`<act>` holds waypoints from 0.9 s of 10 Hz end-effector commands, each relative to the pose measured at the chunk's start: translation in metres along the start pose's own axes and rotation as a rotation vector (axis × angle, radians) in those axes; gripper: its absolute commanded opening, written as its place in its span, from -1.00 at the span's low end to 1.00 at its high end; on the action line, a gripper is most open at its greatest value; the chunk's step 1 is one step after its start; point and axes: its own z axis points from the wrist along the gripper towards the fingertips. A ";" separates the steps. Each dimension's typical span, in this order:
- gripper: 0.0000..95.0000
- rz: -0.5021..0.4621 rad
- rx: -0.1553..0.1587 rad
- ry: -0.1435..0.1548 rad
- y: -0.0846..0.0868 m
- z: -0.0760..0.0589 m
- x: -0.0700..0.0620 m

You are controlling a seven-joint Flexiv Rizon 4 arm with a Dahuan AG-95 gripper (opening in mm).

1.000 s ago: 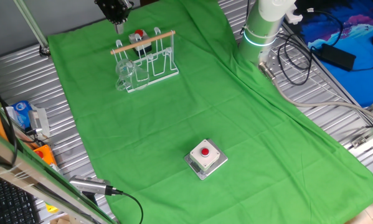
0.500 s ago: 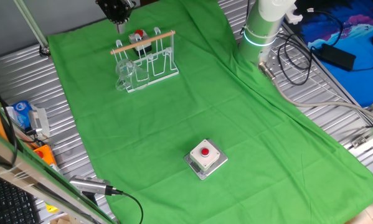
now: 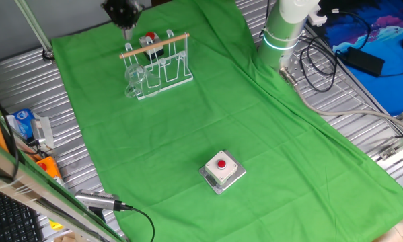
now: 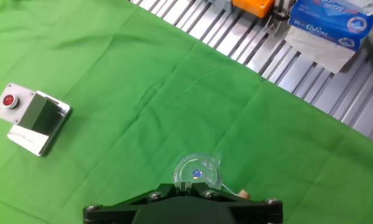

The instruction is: Put the cup on the cup rack

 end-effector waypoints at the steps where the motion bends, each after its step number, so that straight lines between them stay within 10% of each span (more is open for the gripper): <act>1: -1.00 0.032 0.015 0.010 -0.004 0.034 -0.032; 5: -1.00 0.057 0.119 0.107 0.017 0.099 -0.086; 9: -1.00 0.001 0.130 0.142 0.019 0.121 -0.091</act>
